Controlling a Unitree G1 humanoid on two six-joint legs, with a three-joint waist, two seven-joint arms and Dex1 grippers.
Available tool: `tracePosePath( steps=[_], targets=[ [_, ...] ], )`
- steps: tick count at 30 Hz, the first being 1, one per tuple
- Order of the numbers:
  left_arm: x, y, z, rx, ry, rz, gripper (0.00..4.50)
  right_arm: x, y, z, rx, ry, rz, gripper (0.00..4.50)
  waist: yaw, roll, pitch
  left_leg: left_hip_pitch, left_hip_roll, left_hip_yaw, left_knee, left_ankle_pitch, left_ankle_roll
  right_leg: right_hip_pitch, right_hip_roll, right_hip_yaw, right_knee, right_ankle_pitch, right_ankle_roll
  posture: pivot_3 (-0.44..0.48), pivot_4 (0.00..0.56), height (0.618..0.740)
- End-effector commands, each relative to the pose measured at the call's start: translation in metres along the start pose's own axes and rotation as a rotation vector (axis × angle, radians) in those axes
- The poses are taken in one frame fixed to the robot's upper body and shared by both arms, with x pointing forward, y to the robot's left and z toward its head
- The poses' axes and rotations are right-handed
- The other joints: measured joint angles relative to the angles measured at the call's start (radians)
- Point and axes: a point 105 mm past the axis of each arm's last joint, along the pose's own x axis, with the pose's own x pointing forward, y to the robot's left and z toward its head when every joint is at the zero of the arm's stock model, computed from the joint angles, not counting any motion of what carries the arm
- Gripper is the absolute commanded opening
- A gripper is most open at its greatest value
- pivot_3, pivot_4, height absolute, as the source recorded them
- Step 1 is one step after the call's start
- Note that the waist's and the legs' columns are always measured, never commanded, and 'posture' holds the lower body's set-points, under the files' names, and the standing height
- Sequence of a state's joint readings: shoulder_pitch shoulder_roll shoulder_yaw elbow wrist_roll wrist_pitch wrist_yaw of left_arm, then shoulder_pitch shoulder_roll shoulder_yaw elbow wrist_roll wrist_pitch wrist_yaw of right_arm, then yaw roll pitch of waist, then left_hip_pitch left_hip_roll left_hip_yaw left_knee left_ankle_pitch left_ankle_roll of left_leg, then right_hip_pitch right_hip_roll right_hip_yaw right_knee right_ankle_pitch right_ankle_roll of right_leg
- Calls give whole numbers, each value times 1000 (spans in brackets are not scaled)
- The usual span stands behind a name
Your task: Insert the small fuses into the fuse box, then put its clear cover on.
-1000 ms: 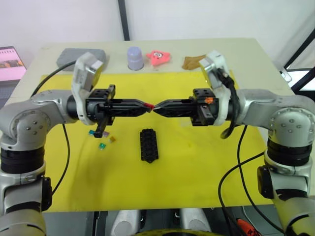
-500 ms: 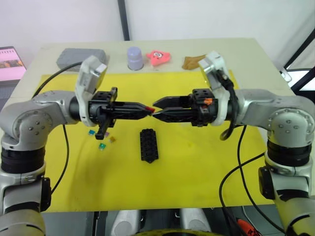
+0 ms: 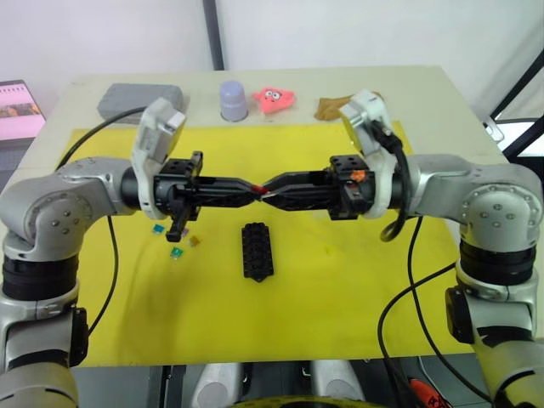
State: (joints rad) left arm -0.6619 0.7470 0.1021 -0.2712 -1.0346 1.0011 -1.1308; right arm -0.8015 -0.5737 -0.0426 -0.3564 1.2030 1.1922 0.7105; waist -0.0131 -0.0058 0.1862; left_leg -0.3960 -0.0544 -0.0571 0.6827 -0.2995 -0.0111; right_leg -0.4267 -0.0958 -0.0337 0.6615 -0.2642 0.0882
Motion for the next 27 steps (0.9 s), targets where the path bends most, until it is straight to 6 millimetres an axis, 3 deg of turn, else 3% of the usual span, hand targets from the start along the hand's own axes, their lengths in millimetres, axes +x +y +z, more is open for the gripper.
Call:
tracePosePath(
  steps=[1,19,23,27],
  targets=[
    [0,-5,5,43,-3,-9,0,2,7,8,-40,-5,22,1188,0,0,0,0,0,0,0,0,0,0,0,0,0,0,0,0,150,731],
    [0,-3,4,42,-2,-5,0,4,8,10,-40,-2,27,1188,0,0,0,0,0,0,0,0,0,0,0,0,0,0,0,0,150,731],
    [0,-3,4,41,-3,-5,0,4,8,10,-39,-2,28,42,0,0,0,0,0,0,0,0,0,0,0,0,0,0,0,0,150,731],
    [0,-3,4,42,-4,-4,0,4,7,10,-39,0,24,42,0,0,0,0,0,0,0,0,1,0,0,0,0,0,0,0,150,731]
  ],
)
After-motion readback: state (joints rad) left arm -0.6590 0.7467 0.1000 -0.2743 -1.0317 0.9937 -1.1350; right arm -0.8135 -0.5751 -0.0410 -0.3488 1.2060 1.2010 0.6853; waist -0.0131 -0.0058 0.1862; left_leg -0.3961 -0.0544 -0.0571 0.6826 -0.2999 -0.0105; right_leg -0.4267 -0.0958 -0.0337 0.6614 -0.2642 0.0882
